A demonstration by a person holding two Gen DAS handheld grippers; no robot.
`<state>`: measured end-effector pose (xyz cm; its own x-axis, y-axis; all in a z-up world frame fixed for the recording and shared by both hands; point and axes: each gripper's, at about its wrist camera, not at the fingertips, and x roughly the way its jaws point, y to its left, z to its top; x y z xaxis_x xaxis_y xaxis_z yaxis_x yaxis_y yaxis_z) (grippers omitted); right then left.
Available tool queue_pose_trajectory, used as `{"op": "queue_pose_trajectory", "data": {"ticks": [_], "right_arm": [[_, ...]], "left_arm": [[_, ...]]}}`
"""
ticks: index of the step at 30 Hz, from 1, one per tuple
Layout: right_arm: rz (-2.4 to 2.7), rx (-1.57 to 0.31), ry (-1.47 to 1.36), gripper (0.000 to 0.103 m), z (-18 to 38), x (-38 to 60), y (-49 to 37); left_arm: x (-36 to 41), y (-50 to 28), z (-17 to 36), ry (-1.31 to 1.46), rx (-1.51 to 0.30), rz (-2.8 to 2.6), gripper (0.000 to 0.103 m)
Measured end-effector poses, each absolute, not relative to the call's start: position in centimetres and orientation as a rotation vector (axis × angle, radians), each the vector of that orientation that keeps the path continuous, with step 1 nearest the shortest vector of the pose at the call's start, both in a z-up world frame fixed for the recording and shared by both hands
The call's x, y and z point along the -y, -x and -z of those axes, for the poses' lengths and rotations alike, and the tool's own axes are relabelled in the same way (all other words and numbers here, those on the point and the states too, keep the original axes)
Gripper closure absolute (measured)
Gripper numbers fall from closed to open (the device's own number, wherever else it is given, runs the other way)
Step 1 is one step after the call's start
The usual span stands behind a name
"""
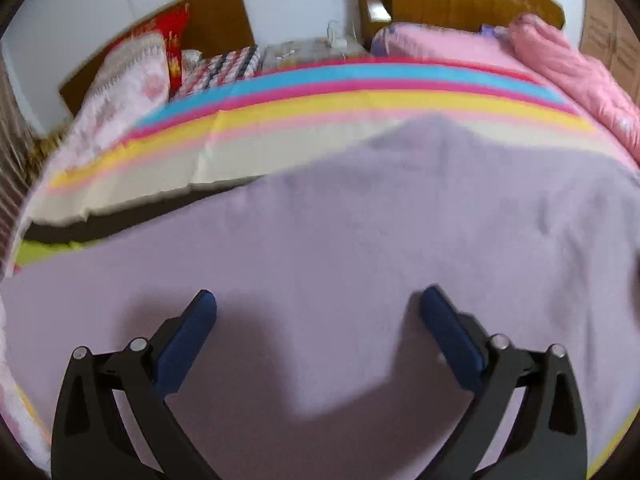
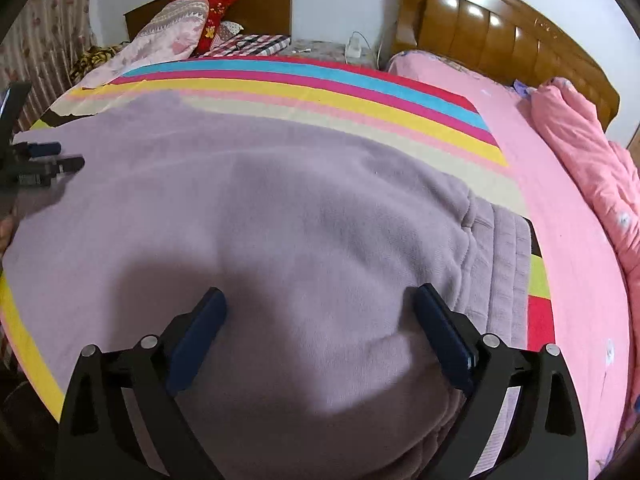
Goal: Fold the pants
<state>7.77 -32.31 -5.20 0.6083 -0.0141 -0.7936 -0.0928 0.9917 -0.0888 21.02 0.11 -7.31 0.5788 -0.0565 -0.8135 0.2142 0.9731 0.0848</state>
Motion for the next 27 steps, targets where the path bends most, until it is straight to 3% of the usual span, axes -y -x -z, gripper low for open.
{"op": "queue_pose_trajectory", "data": {"ticks": [14, 17, 19, 22, 27], "right_arm": [[0.008, -0.972, 0.127, 0.011, 4.1, 29.8, -8.9], [0.026, -0.984, 0.174, 0.007, 5.1, 28.3, -9.0], [0.015, -1.040, 0.098, 0.007, 5.3, 29.5, -9.2], [0.061, -1.120, 0.204, 0.008, 4.1, 28.5, -9.4], [-0.220, -0.835, 0.164, 0.020, -2.1, 19.6, -10.3]], "left_arm": [[-2.5, -21.2, 6.7, -0.040, -0.965, 0.179, 0.002], [-2.7, -21.1, 6.5, -0.042, -0.965, 0.180, 0.002], [-2.7, -21.0, 6.5, -0.045, -0.966, 0.180, 0.002], [-3.1, -20.8, 6.3, -0.006, -0.952, 0.198, 0.002], [-10.9, -16.7, 2.4, 0.344, -0.749, 0.344, 0.002]]}}
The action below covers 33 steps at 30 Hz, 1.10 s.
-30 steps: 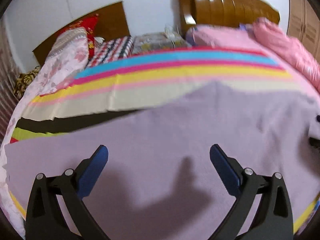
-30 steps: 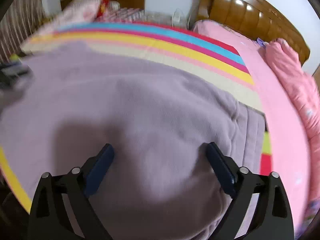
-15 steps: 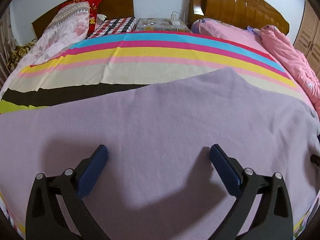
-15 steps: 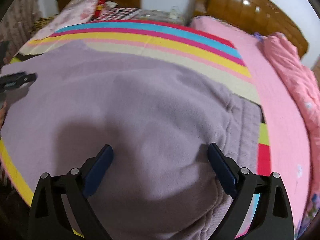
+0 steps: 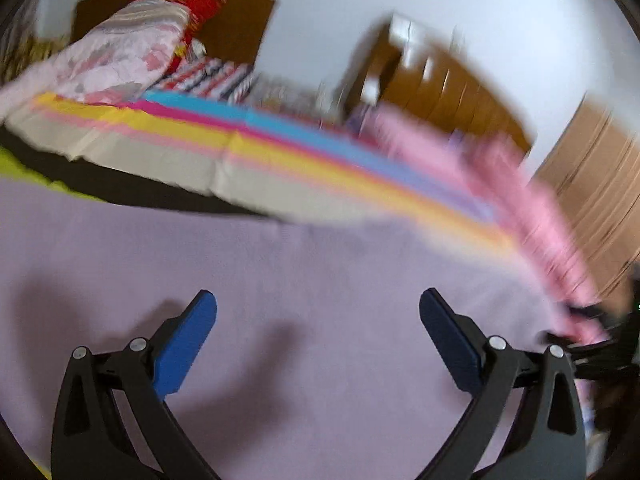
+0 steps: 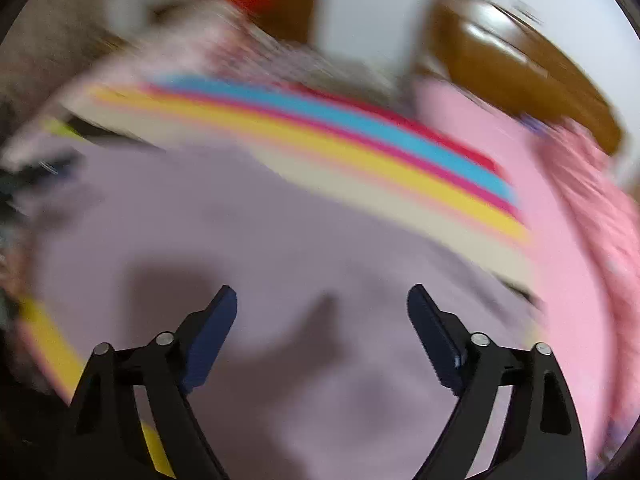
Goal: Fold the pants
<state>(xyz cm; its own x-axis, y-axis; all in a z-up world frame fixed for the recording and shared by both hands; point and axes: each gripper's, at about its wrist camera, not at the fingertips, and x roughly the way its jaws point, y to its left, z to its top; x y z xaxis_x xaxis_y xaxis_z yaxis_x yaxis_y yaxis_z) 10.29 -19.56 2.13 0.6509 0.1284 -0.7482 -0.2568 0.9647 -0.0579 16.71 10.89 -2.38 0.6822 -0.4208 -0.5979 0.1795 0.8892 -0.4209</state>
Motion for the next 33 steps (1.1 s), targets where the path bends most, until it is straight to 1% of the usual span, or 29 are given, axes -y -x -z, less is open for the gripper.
{"op": "queue_pose_trajectory", "data": {"ticks": [1, 2, 3, 4, 5, 7, 8, 10, 11, 12, 14, 15, 16, 17, 24, 25, 26, 29, 33], "right_arm": [[-0.341, -0.806, 0.153, 0.023, -2.3, 16.7, -10.6], [-0.436, -0.790, 0.159, 0.030, -2.3, 14.4, -10.8], [-0.591, -0.755, 0.196, 0.035, -1.9, 10.3, -10.9], [-0.711, -0.732, 0.236, 0.044, -1.3, 6.6, -11.0], [-0.818, -0.740, 0.268, 0.051, -0.6, 2.9, -11.2], [-0.966, -0.728, 0.316, 0.055, 0.3, -2.0, -11.1], [-1.033, -0.716, 0.352, 0.057, 0.8, -4.3, -10.9], [-1.124, -0.694, 0.476, 0.062, 1.8, -8.9, -10.3], [-1.156, -0.686, 0.516, 0.064, 2.1, -10.5, -10.1], [-1.195, -0.688, 0.555, 0.065, 2.5, -12.1, -10.0], [-1.236, -0.693, 0.599, 0.066, 2.8, -14.0, -10.0], [-1.251, -0.699, 0.618, 0.068, 3.2, -15.0, -10.0], [-1.261, -0.713, 0.629, 0.072, 3.5, -15.4, -10.2], [-1.256, -0.732, 0.643, 0.074, 4.0, -15.9, -10.7], [-1.221, -0.794, 0.661, 0.084, 5.6, -16.7, -11.9], [-1.223, -0.789, 0.669, 0.089, 5.7, -16.9, -11.8], [-1.219, -0.780, 0.673, 0.097, 5.7, -16.9, -11.7], [-1.222, -0.766, 0.608, 0.097, 4.7, -16.5, -12.0], [-1.241, -0.792, 0.510, 0.097, 3.4, -15.7, -13.0]], "left_arm": [[-13.2, -15.7, 1.6, 0.376, -0.710, 0.310, 0.002], [-15.7, -14.7, 1.1, 0.394, -0.684, 0.248, 0.002], [-19.0, -13.6, 0.7, 0.419, -0.668, 0.165, 0.002], [-21.1, -12.7, 0.6, 0.441, -0.662, 0.118, 0.002], [-23.6, -11.6, 0.6, 0.474, -0.656, 0.072, 0.003], [-29.2, -8.4, 1.0, 0.559, -0.647, -0.035, 0.010], [-30.8, -7.3, 1.3, 0.582, -0.654, -0.074, 0.017], [-34.4, -4.1, 2.4, 0.637, -0.662, -0.192, 0.018], [-35.5, -2.6, 2.9, 0.657, -0.660, -0.241, 0.025], [-36.2, -1.7, 3.3, 0.669, -0.664, -0.267, 0.030], [-37.2, -0.2, 4.0, 0.688, -0.669, -0.300, 0.029], [-37.2, 0.0, 4.4, 0.694, -0.674, -0.298, 0.027], [-37.3, 0.1, 4.6, 0.698, -0.676, -0.288, 0.026], [-37.2, -0.2, 4.7, 0.703, -0.680, -0.272, 0.025], [-36.6, -1.8, 5.5, 0.742, -0.688, -0.132, 0.025], [-36.4, -2.0, 5.7, 0.747, -0.691, -0.108, 0.025], [-36.3, -2.1, 5.9, 0.758, -0.691, -0.083, 0.025], [-35.7, -2.5, 5.9, 0.821, -0.678, 0.037, 0.025], [-34.4, -3.5, 5.7, 0.873, -0.669, 0.170, 0.026]]}}
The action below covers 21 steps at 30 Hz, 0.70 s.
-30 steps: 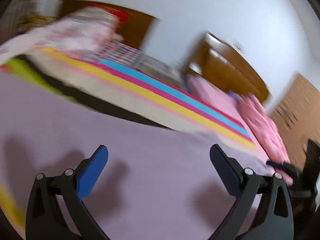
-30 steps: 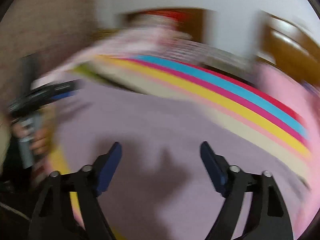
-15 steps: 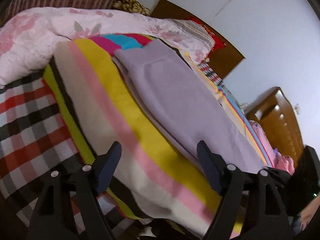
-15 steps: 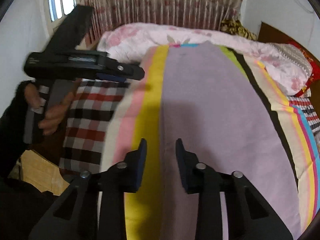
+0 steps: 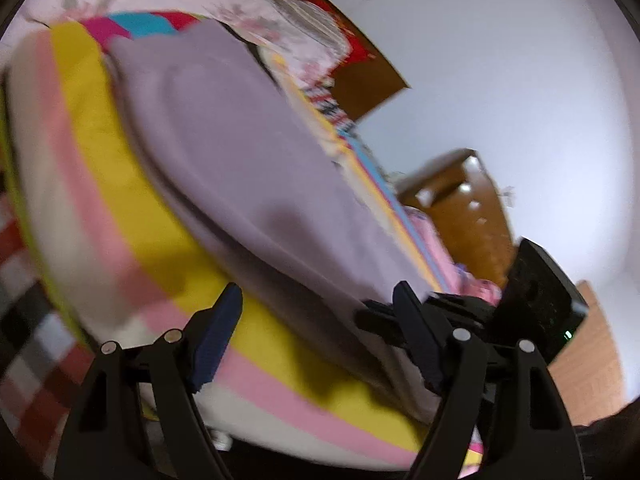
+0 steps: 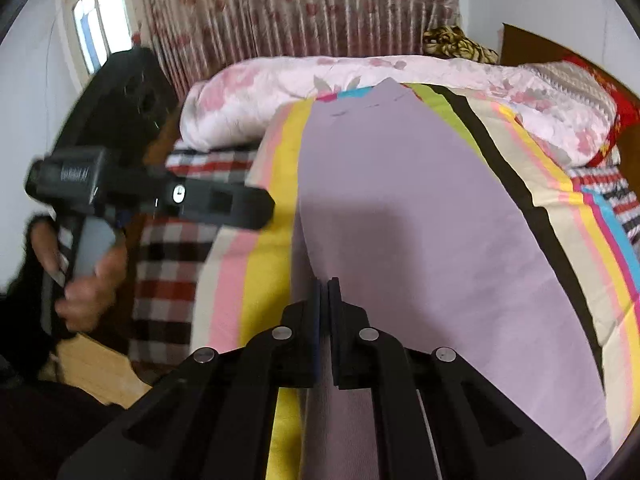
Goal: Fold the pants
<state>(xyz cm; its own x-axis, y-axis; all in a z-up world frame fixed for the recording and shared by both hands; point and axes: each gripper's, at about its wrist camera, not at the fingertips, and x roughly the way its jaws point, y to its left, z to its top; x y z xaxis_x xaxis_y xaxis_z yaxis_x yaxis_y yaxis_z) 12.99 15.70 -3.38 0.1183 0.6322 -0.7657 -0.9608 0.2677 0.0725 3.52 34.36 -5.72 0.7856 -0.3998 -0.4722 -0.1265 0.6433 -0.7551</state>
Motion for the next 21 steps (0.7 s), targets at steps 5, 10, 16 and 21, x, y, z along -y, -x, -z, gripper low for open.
{"op": "queue_pose_trajectory", "data": {"ticks": [5, 10, 16, 21], "right_arm": [[-1.239, -0.792, 0.493, 0.097, 3.2, -15.5, -12.9], [-1.239, -0.792, 0.485, 0.097, 3.4, -15.4, -12.8], [-1.235, -0.785, 0.495, 0.097, 3.4, -15.6, -12.5], [-1.228, -0.802, 0.525, 0.097, 4.4, -16.0, -11.8]], "left_arm": [[-33.7, -5.8, 6.4, 0.917, -0.699, 0.201, 0.036], [-35.2, -7.9, 8.1, 1.024, -0.683, 0.192, 0.053], [-35.8, -8.1, 8.0, 0.983, -0.680, 0.131, 0.097], [-35.6, -7.5, 7.3, 0.937, -0.694, 0.106, 0.097]]}}
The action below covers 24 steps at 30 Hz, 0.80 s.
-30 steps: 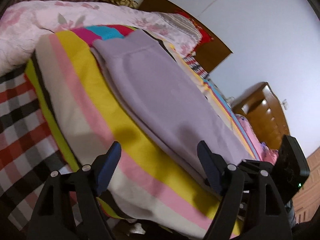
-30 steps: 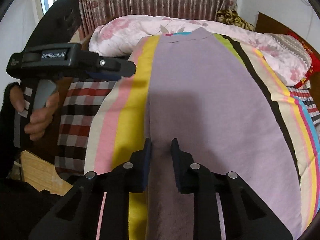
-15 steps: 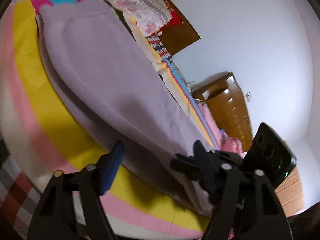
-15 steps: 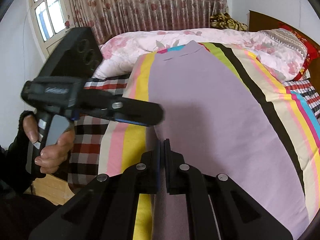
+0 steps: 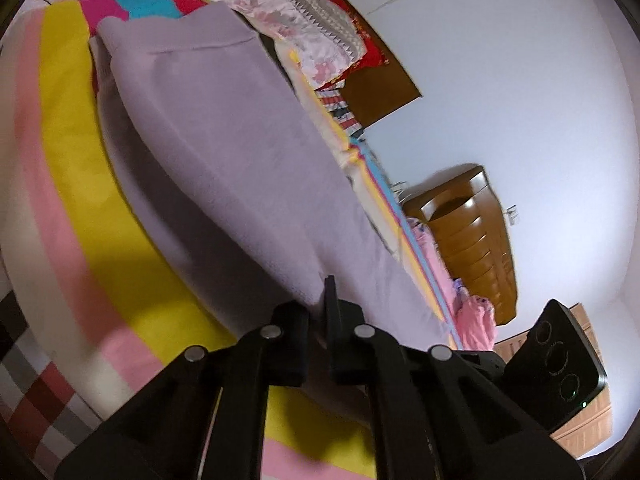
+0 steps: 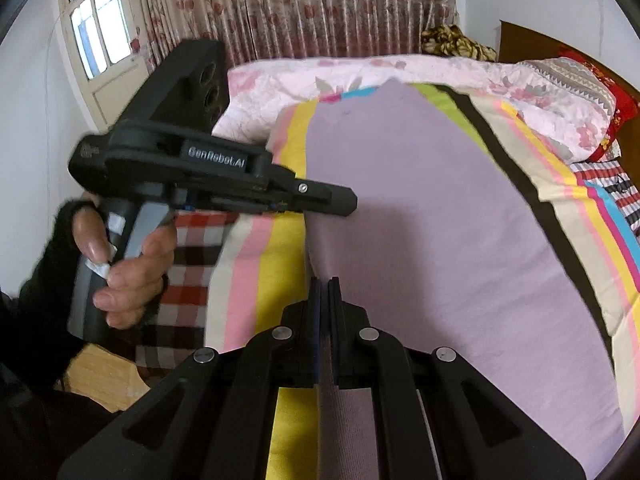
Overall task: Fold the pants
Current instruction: 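Move both tools to the cuff end of the lilac sweatpants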
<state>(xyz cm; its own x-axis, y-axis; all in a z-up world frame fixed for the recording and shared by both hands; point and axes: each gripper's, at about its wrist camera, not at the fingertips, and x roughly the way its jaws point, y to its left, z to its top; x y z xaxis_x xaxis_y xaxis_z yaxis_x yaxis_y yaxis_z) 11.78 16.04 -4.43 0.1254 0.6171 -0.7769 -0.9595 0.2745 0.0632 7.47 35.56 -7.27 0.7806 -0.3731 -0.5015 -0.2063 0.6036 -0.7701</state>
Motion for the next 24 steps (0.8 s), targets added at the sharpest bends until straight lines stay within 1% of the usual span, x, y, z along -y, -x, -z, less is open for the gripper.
{"op": "queue_pose_trajectory", "data": {"ticks": [2, 4, 8, 12, 16, 19, 20, 21, 22, 23, 24], "right_arm": [[-1.218, -0.829, 0.530, 0.097, 5.5, -16.2, -11.9], [-1.218, -0.836, 0.519, 0.097, 5.8, -16.2, -11.9], [-1.226, -0.812, 0.519, 0.097, 4.7, -16.1, -11.5], [-1.218, -0.831, 0.512, 0.097, 5.5, -16.2, -11.5], [-1.233, -0.812, 0.482, 0.097, 4.6, -15.8, -11.4], [-1.217, -0.845, 0.494, 0.096, 6.1, -16.2, -11.9], [-1.228, -0.845, 0.491, 0.090, 6.2, -16.1, -12.0], [-1.235, -0.857, 0.486, 0.088, 6.1, -16.2, -12.0], [-1.236, -0.865, 0.492, 0.081, 5.9, -16.3, -11.9], [-1.239, -0.873, 0.509, 0.062, 5.8, -16.3, -11.7], [-1.257, -0.884, 0.523, 0.052, 5.5, -16.3, -11.4]], "left_arm": [[-35.8, -7.7, 8.5, 0.946, -0.739, 0.086, 0.097], [-36.0, -7.6, 9.1, 0.958, -0.737, 0.081, 0.097], [-35.9, -7.1, 8.1, 0.929, -0.718, 0.071, 0.097], [-35.6, -6.8, 7.9, 0.910, -0.718, 0.052, 0.097], [-35.7, -5.9, 7.1, 0.888, -0.707, 0.051, 0.097], [-35.9, -6.6, 8.5, 0.886, -0.749, 0.040, 0.097], [-35.9, -6.8, 8.7, 0.890, -0.750, 0.039, 0.095], [-36.1, -6.7, 8.8, 0.902, -0.740, 0.037, 0.095], [-36.2, -6.7, 8.8, 0.913, -0.738, 0.039, 0.094], [-36.2, -6.5, 8.6, 0.916, -0.737, 0.032, 0.090], [-36.4, -6.4, 8.4, 0.910, -0.737, 0.011, 0.083]]}}
